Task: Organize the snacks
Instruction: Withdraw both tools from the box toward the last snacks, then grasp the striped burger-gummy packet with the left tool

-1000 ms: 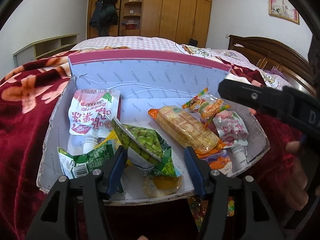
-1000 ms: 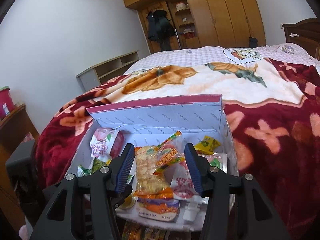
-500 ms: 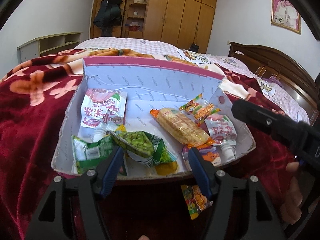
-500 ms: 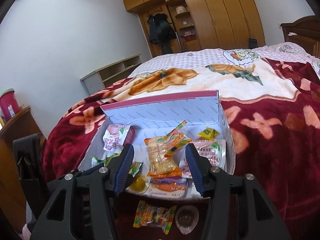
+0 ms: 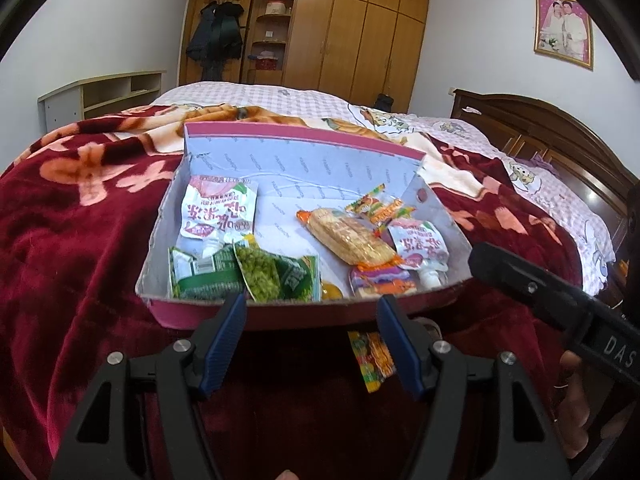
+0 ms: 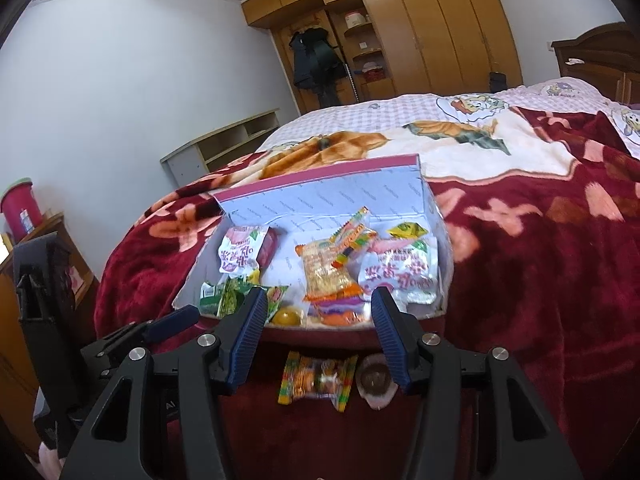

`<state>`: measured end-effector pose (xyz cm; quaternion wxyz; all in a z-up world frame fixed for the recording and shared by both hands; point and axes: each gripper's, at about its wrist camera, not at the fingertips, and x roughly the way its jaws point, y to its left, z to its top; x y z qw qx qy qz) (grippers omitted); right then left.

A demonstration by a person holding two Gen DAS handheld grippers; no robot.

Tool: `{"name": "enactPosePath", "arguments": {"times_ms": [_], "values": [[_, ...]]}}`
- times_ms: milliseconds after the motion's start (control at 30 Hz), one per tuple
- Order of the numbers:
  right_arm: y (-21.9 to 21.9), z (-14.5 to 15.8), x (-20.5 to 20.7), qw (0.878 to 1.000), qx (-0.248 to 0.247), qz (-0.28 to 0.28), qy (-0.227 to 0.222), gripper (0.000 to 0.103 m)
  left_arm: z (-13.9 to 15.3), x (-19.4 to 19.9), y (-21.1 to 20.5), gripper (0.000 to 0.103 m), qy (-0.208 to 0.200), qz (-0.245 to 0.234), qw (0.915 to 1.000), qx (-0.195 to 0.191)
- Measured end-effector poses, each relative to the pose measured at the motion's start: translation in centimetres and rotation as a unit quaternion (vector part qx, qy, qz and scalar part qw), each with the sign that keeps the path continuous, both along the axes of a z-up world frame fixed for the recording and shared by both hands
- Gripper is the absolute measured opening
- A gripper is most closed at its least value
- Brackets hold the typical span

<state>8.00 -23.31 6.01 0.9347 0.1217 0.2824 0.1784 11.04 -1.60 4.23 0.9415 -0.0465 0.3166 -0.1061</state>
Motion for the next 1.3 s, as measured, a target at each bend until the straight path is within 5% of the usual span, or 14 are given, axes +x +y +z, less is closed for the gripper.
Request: {"name": "enactPosePath", "arguments": {"times_ms": [767,1300], "values": [[-2.7,-5.1,-3.8,0.995,-0.064,-0.067,0.045,0.056,-2.8,-0.7,-4.2,0.071,0.050,-0.026,0.9982,0.019],[-3.5,-8.0,-3.8,0.997,-0.032,-0.047,0.054,0.056,-5.4,2.2,-7.6,0.074,0.090,-0.041,0.9938,0.051]]}}
